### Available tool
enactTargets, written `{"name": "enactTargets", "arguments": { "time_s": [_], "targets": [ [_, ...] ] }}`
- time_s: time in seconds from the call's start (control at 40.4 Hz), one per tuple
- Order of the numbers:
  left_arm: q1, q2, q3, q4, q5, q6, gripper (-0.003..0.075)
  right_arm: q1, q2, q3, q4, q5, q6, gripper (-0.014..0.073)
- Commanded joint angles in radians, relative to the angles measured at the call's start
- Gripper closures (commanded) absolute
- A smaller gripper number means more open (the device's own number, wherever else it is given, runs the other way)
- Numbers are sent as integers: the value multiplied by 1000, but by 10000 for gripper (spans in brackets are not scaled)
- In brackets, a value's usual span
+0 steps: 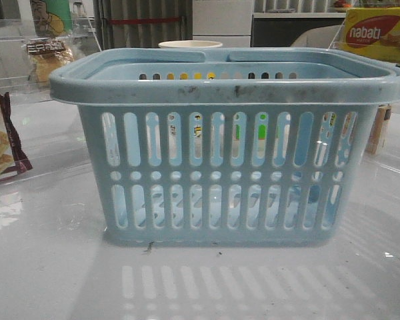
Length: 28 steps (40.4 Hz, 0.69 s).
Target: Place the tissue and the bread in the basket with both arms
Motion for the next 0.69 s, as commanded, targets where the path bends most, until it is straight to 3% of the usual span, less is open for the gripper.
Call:
{"name": "enactTargets", "arguments": {
  "time_s": [0.0, 0.248, 0.495, 0.669],
  "targets": [
    [-7, 11, -28, -5, -70, 0, 247, -5, -2, -68, -17, -35, -11, 95],
    [-7, 11, -28, -5, -70, 0, 247, -5, 67, -87, -26, -67, -11, 108],
    [-7, 11, -28, -5, -70, 0, 247, -5, 74, -87, -27, -90, -11, 363],
    [-7, 11, -28, -5, -70, 0, 247, -2, 53, -87, -25, -73, -11, 401]
  ]
}}
